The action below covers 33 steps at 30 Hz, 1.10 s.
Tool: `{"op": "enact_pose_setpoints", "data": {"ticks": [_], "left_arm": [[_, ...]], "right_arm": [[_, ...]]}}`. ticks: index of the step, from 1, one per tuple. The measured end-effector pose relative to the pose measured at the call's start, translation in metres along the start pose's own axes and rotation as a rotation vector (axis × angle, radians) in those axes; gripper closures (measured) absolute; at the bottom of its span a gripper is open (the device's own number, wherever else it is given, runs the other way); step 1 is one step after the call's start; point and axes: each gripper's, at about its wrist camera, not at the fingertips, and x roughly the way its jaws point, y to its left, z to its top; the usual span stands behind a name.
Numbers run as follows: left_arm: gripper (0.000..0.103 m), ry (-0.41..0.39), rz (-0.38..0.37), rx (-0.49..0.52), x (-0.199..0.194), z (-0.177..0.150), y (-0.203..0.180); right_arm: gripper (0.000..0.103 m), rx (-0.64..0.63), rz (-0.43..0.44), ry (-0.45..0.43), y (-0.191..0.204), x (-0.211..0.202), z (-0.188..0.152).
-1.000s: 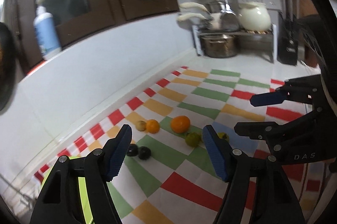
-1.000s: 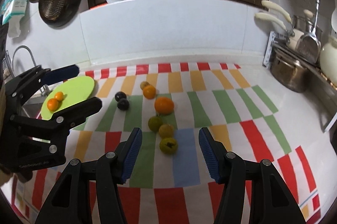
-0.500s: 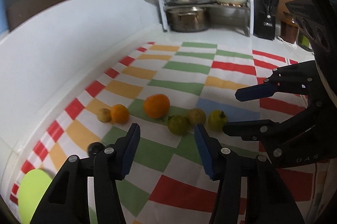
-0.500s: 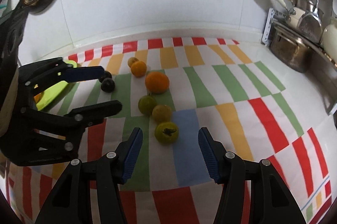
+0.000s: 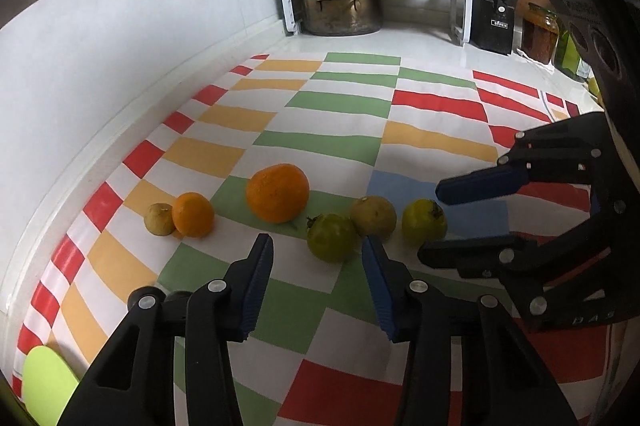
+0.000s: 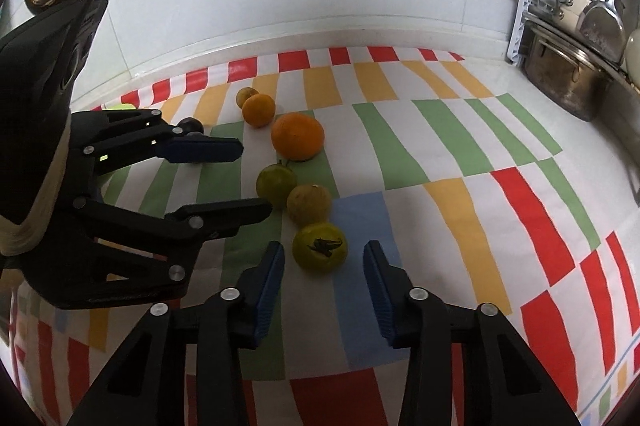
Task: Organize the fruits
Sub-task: 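Grasp a green fruit with the left tool while the right tool grasps a yellow-green fruit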
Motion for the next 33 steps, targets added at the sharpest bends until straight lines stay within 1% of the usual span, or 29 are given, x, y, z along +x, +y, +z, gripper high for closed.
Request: {"op": "enact_pose_setpoints", "data": {"ticks": [3, 5, 8, 12, 18, 20, 27, 33], "left_arm": [[0.06, 0.004, 0.0, 0.004, 0.002, 0.002, 0.0], [0.062, 0.009, -0.004, 0.006, 0.004, 0.003, 0.0], [0.062, 0.013, -0.009, 0.006, 0.005, 0.003, 0.0], [0.064, 0.019, -0.02, 0.001, 0.008, 0.004, -0.001], [0.07, 0.03, -0.033, -0.009, 0.012, 0.005, -0.003], [0.076, 0.031, -0.032, -0.013, 0.013, 0.004, -0.003], [0.077, 0.023, -0.023, -0.037, 0.008, 0.005, -0.004], [0.077, 0.009, 0.008, -0.097, -0.006, 0.005, -0.002]], "right_arm": [[0.061, 0.006, 0.011, 0.003, -0.001, 0.002, 0.001], [0.065, 0.008, 0.014, 0.004, -0.002, 0.003, 0.001], [0.066, 0.012, 0.019, 0.006, -0.002, 0.003, 0.001], [0.071, 0.014, 0.026, 0.01, -0.002, 0.003, 0.001], [0.073, 0.019, 0.031, 0.01, -0.003, 0.002, 0.002], [0.073, 0.022, 0.032, 0.008, -0.003, 0.001, 0.002], [0.073, 0.024, 0.034, 0.007, -0.004, 0.0, 0.003], [0.073, 0.022, 0.047, -0.007, -0.003, -0.004, 0.005]]}}
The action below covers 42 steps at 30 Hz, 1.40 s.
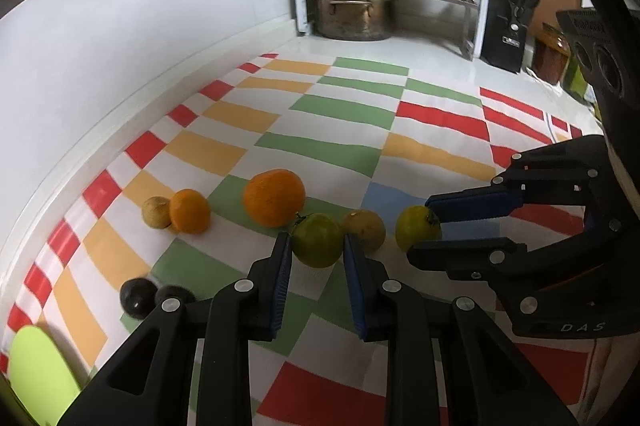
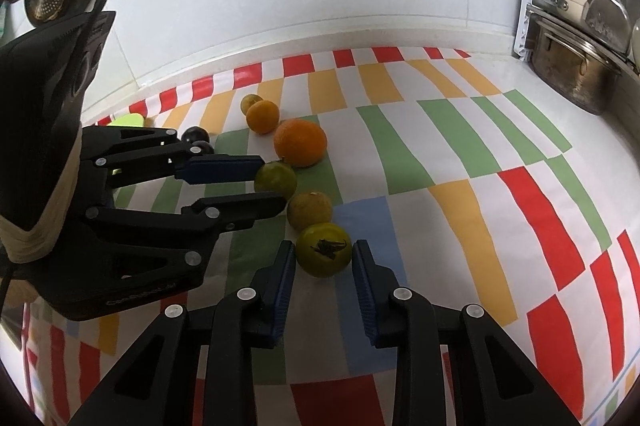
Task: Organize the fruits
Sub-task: 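Grasp a green fruit with the left tool while the right tool grasps a yellow-green fruit, then carry both green fruits to the plate and open both tools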
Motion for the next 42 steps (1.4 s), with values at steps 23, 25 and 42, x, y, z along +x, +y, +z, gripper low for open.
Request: {"op": "enact_pose_setpoints", "data": {"ticks": [23, 25, 42], "left_arm": [[0.077, -0.118, 0.243, -0.253, -0.091, -0.013, 0.015], [0.077, -0.132, 0.276, -0.278, -0.102, -0.016, 0.016], [0.077, -0.203, 0.493, -0.489, -0.169, -0.06, 0.034]], "right_arm": [[0.073, -0.112, 0.098, -0.124, 0.037, -0.035, 0.026], [0.073, -0.129, 0.109, -0.142, 0.042, -0.04, 0.03], [0.073, -0.299, 0.257, -0.246, 0.102, -0.059, 0.058]]}}
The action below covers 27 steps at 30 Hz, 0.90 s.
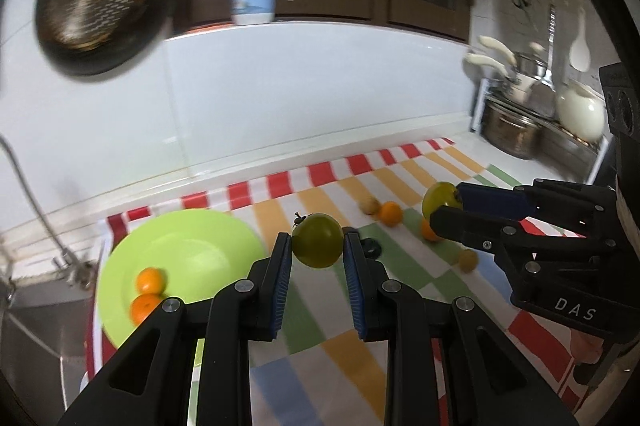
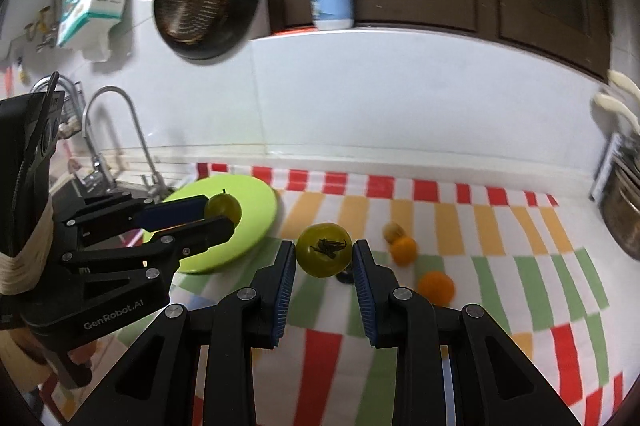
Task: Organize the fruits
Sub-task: 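Carry both green fruits to the plate and open both tools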
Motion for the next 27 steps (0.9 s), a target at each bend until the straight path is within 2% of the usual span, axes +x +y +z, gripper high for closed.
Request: {"op": "enact_pose_setpoints", "data": {"ticks": [14, 27], "left_arm": [[0.077, -0.007, 0.126, -0.096, -0.01, -0.011, 0.045], [0.077, 0.042, 0.199, -0.142, 0.012, -0.028, 0.076]], "right_arm": [[0.073, -0.086, 0.149, -0.008, 0.042, 0.028, 0.02], [0.073, -0.097, 0.225, 0.066, 0.06, 0.085, 0.023]]}}
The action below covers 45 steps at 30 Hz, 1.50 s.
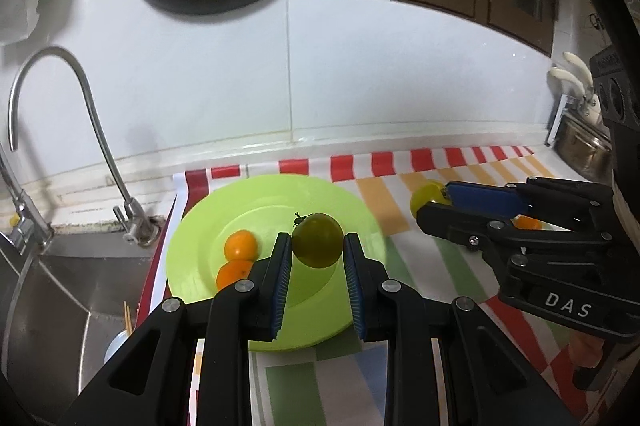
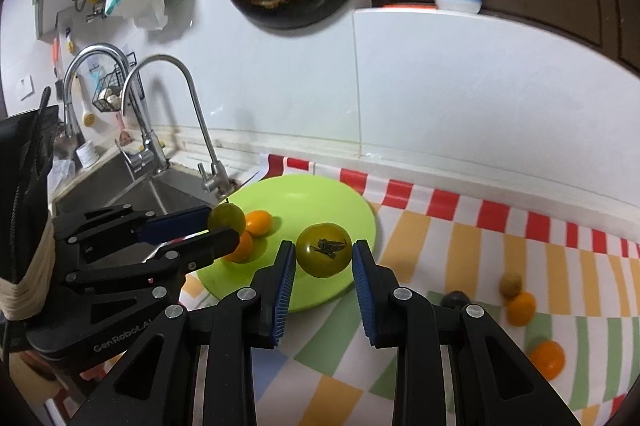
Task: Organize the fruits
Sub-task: 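Carry both green fruits to the plate and open both tools, then withdraw both tools from the plate toward the dark plums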
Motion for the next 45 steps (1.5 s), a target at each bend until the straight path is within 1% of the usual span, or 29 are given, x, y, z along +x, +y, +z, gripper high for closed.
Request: {"op": "enact_pose_setpoints", "data": {"ticks": [12, 19, 21, 24, 25, 26, 27, 28, 34, 37, 42, 45], "left_arm": [[0.077, 0.059, 0.027, -0.014, 0.03, -0.017, 0.014], [0.076, 0.073, 0.043, 0.014, 0.04, -0.02, 0.015], [0.075, 0.074, 0.049, 0.012, 0.042, -0.02, 0.016], [0.066, 0.061, 0.061, 0.002, 0.04, -0.018, 0.018], [0.064, 0.056, 0.071, 0.002, 0.039, -0.017, 0.019], [0.063, 0.053, 0.077, 0.002, 0.038, -0.016, 0.019], [0.063, 0.047, 0.082, -0.003, 0.035, -0.015, 0.02], [0.063, 0.044, 0.088, -0.009, 0.033, -0.014, 0.021], [0.063, 0.026, 0.104, -0.036, 0.015, -0.011, 0.017], [0.063, 0.015, 0.097, -0.059, 0.005, -0.009, 0.014], [0.06, -0.004, 0.091, -0.072, -0.01, -0.005, 0.005], [0.055, -0.023, 0.089, -0.067, -0.021, -0.002, -0.003]], "right_arm": [[0.073, 0.01, 0.056, 0.104, 0.0, 0.059, -0.01], [0.073, 0.015, 0.068, 0.143, -0.002, 0.084, -0.013], [0.072, 0.018, 0.07, 0.149, -0.002, 0.089, -0.013], [0.072, 0.028, 0.069, 0.157, -0.004, 0.092, -0.012], [0.072, 0.034, 0.065, 0.158, -0.005, 0.092, -0.012], [0.071, 0.042, 0.063, 0.153, -0.007, 0.09, -0.012], [0.065, 0.049, 0.06, 0.146, -0.008, 0.087, -0.011], [0.063, 0.053, 0.055, 0.138, -0.009, 0.085, -0.011], [0.063, 0.041, 0.021, 0.078, -0.009, 0.057, -0.005], [0.063, 0.03, 0.006, 0.044, -0.008, 0.039, -0.002], [0.063, 0.033, -0.005, 0.001, -0.006, 0.01, 0.003], [0.063, 0.036, -0.012, -0.016, -0.007, -0.005, 0.003]]}}
